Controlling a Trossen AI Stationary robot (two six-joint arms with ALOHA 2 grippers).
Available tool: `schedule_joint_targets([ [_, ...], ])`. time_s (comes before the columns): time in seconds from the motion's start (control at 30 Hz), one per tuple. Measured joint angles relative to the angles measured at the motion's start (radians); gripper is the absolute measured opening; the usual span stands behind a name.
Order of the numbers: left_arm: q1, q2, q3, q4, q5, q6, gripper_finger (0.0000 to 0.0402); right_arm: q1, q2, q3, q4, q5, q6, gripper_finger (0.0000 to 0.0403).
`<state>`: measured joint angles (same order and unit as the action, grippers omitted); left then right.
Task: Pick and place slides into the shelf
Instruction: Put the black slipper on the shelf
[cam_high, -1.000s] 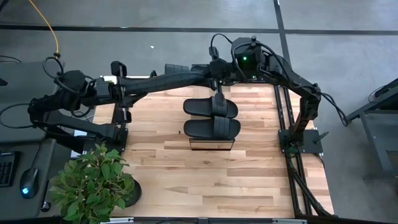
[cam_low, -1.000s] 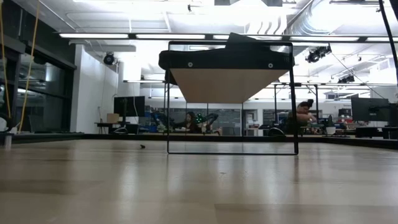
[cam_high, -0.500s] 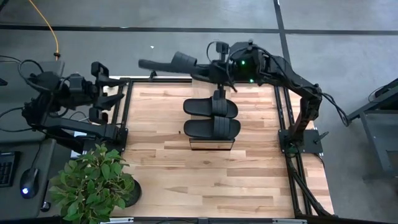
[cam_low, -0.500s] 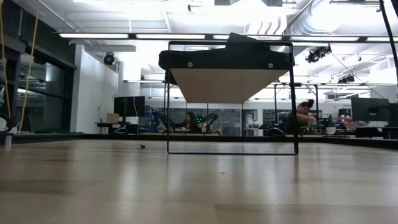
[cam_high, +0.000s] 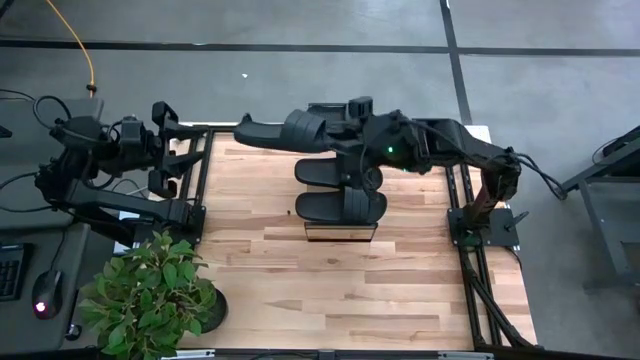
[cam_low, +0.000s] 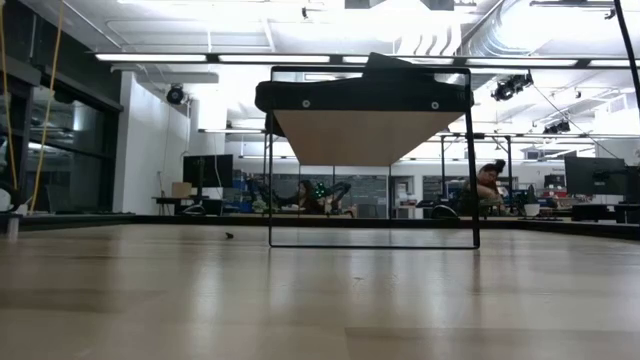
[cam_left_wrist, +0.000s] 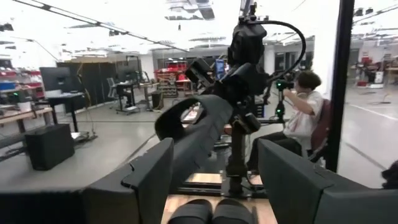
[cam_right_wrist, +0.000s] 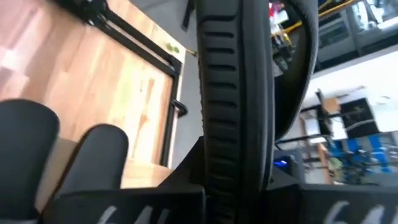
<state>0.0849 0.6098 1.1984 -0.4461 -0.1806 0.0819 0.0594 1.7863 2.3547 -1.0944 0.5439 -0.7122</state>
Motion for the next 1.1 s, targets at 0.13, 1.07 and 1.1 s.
schedule_joint_targets([
  [0.13,0.000,0.001,0.000,-0.006,0.012,-0.046,0.0214,0.053,-0.003,-0.037,0.017,0.096,-0.027,0.0012],
  [1.07,0.000,0.001,0.000,-0.249,0.003,-0.228,0.0214,0.224,-0.014,-0.424,0.450,0.506,-0.355,0.0012],
  [1.1,0.000,0.001,0.000,-0.260,0.003,-0.209,0.0212,0.231,-0.014,-0.424,0.451,0.498,-0.358,0.0012],
])
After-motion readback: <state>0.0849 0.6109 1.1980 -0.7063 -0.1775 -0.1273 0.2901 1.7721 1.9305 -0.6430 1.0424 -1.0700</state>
